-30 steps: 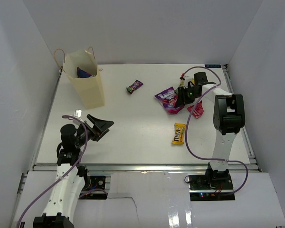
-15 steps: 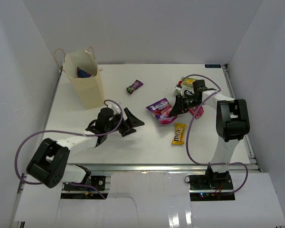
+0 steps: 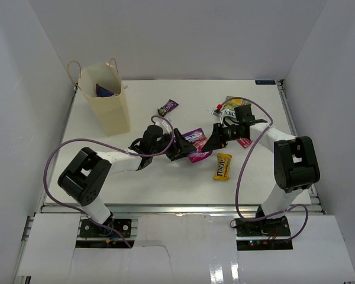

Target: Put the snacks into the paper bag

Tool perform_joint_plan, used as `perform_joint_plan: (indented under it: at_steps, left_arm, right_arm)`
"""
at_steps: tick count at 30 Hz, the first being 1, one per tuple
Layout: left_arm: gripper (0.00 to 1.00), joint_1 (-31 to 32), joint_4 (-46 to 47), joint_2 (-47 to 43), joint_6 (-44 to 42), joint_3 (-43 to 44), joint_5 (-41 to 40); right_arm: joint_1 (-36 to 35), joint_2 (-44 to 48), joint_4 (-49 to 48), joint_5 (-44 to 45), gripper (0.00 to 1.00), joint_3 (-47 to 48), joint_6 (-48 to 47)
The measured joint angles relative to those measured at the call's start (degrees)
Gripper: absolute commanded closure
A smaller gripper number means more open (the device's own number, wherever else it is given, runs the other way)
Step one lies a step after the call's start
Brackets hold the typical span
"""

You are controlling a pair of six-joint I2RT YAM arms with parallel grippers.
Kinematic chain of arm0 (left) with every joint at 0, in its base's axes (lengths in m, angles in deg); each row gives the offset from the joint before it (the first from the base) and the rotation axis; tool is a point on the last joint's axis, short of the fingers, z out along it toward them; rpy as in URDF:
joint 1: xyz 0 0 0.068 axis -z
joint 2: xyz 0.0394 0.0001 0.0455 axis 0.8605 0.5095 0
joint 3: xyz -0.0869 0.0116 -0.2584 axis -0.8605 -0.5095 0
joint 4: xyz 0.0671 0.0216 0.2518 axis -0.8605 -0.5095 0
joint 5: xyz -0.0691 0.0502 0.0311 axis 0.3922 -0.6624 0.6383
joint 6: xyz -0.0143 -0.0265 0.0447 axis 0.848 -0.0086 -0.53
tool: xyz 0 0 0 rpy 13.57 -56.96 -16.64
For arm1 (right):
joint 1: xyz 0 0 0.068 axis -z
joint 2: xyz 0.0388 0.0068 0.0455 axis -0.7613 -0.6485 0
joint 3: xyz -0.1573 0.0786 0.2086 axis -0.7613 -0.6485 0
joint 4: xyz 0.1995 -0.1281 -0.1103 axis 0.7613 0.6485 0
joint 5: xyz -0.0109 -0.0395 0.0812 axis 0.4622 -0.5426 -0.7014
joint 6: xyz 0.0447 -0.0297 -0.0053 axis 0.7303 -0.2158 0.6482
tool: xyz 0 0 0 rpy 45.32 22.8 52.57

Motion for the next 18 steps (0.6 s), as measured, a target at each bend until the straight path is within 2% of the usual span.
perform_joint_plan:
  at_steps: [2, 6, 9, 11, 13, 14, 15, 18]
  left_arm:
    - [0.42, 0.0, 0.07, -0.02, 0.33, 0.0, -0.2]
    - [0.58, -0.07, 0.52, -0.11, 0.9, 0.0, -0.55]
    - [0.69, -0.04, 1.09, -0.76, 0.9, 0.0, -0.63]
    - [0.81, -0.07, 1.03, -1.7, 0.24, 0.0, -0.85]
    - [0.9, -0.22, 0.76, -3.15, -1.07, -0.02, -1.62]
    - [0.92, -0.46, 0.46, -4.22, -1.88, -0.09, -2.08]
    - [0.94, -0.72, -0.11, -5.66, -2.84, -0.28, -2.49]
    - [0.94, -1.81, -6.03, -12.59, -7.87, -0.33, -4.92]
  right_arm:
    - [0.13, 0.39, -1.11, -0.94, 0.85, -0.39, 0.87]
    - [0.11, 0.44, -2.71, -1.92, 0.83, -0.39, 1.64]
    - [-0.04, 0.44, -2.78, -2.45, 0.71, -0.37, 1.66]
    - [-0.07, 0.44, -2.14, -2.91, 0.45, -0.26, 1.4]
    - [-0.15, 0.44, -0.59, -3.65, 0.28, 0.31, 0.15]
    - [-0.31, 0.44, 1.03, -3.63, 0.01, 1.22, -0.98]
    - [-0.46, 0.44, 2.43, -3.41, 0.1, 2.27, -1.81]
    - [-0.55, 0.5, 6.23, -0.94, 0.1, 7.19, -6.01]
